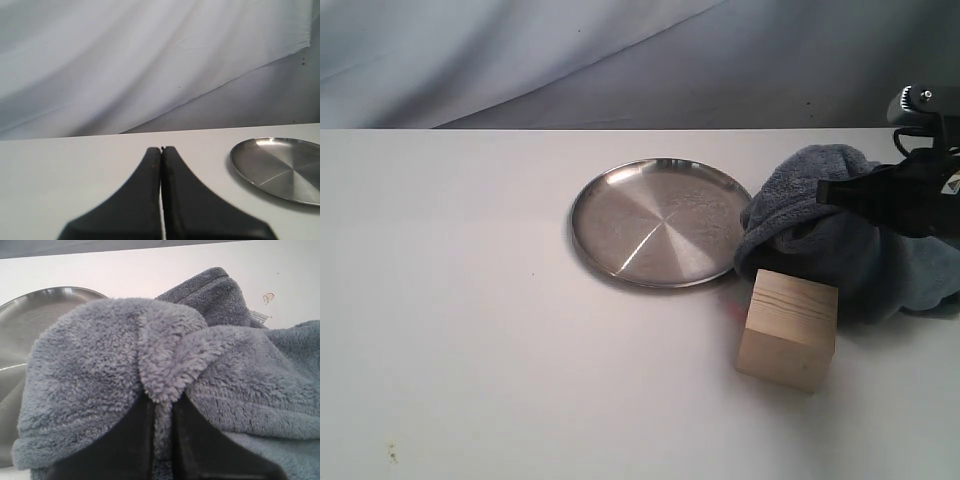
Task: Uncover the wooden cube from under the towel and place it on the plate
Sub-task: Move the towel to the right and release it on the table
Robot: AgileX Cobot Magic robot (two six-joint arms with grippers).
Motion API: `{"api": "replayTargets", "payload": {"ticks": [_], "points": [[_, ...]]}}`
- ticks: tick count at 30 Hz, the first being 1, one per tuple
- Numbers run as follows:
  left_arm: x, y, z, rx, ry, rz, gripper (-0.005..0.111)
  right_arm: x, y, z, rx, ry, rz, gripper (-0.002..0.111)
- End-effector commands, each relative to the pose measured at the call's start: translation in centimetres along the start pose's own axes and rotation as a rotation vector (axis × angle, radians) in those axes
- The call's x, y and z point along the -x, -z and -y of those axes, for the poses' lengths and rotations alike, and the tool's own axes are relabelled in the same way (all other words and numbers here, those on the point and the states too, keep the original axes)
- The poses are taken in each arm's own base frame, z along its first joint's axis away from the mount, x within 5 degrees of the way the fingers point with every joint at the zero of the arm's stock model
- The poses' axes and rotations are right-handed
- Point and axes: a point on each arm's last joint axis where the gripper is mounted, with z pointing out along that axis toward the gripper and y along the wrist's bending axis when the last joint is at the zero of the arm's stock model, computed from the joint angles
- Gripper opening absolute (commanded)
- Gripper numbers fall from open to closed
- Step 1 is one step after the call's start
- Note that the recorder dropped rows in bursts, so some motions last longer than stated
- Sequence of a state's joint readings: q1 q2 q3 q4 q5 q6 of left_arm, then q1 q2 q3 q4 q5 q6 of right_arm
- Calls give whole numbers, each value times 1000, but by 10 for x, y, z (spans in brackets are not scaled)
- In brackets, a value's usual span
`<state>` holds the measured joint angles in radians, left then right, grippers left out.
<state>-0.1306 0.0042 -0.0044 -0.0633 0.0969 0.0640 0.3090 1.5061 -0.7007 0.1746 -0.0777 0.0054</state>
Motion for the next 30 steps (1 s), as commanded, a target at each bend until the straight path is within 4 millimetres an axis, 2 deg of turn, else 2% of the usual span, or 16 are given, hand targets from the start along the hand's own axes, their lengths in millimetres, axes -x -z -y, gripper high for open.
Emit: {"api": "replayTargets", "payload": {"ticks": [1, 14, 17, 22, 30], "points": [[0, 0, 0, 3, 5, 11, 0, -3, 0, 0, 0, -6, -23, 0], [0, 0, 0, 3, 5, 11, 0, -5, 0, -2, 5, -2, -44, 1], [0, 0, 0, 3, 5, 11, 0, -5, 0, -3, 6, -1, -44, 9], [0, 0, 0, 3, 5, 11, 0, -4, 0, -3, 6, -1, -34, 31], [0, 0, 0, 3, 5, 11, 0, 0, 0, -3, 7, -1, 11, 48]]}}
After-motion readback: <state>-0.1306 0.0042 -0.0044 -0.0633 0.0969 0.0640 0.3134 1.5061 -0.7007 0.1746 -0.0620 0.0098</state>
